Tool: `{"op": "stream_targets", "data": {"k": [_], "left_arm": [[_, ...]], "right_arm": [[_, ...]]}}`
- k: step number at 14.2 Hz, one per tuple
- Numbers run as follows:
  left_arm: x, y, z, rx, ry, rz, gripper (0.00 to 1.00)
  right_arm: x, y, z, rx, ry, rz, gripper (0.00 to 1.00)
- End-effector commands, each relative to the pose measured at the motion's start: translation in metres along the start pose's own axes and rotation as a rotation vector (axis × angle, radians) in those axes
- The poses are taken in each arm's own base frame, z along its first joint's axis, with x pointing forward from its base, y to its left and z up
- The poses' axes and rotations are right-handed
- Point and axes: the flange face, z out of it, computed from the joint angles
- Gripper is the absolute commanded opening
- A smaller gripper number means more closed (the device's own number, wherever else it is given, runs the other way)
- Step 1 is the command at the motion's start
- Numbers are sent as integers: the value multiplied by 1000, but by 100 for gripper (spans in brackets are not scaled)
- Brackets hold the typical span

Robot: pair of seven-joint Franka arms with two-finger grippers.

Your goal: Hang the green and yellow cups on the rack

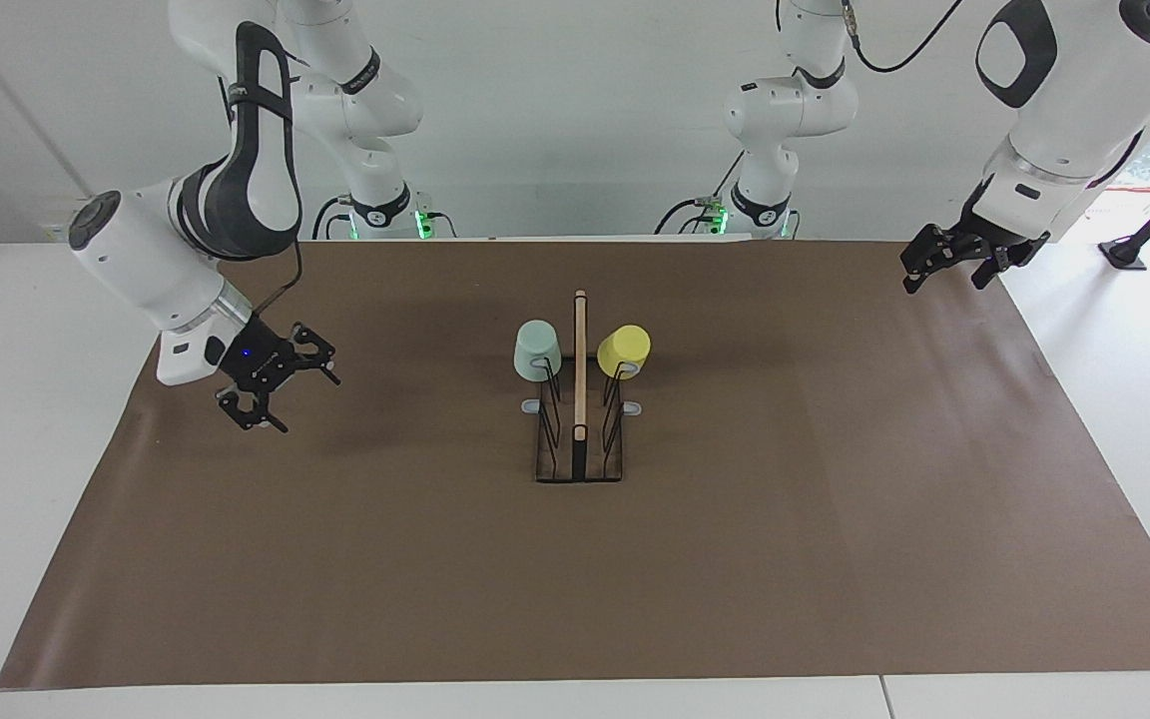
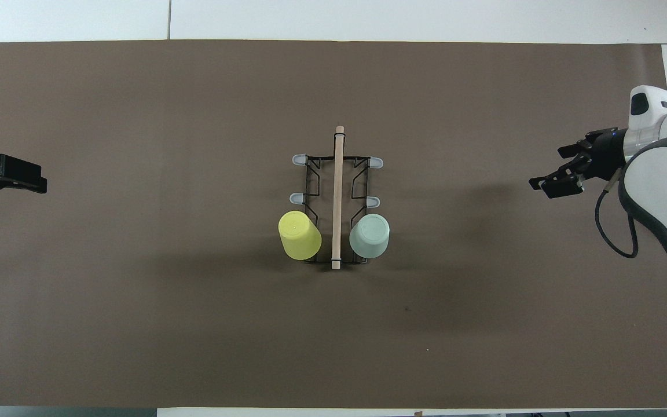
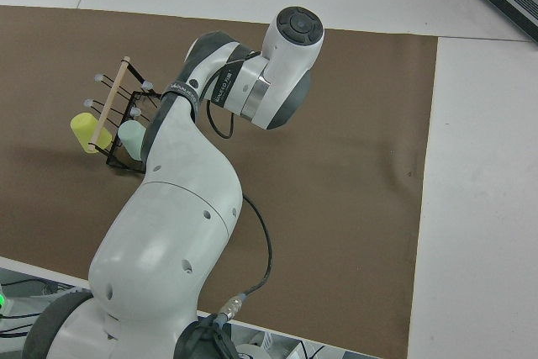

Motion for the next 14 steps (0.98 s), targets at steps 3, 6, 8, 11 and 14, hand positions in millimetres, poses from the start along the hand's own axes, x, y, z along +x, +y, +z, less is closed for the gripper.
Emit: {"op": "stream_targets", "data": {"k": [3,6,8,11,14], "left_arm": [[-1,-2,1,-13,-2,-1,100],[-1,-2,1,-13,-2,-1,100],[-1,-2,1,-13,-2,-1,100],[-1,-2,1,-13,-2,-1,100],[-1,-2,1,-13,-2,-1,100]], "right_arm": [[25,-16,-68,-31,-133,260,100],[32,-28,-98,-52,-187,463,100],[32,-34,-126,-123,-237,512,100],[16,-57,-153,-143,-287,704,100],[-12,-78,-170,-136,-343,734,100]]}}
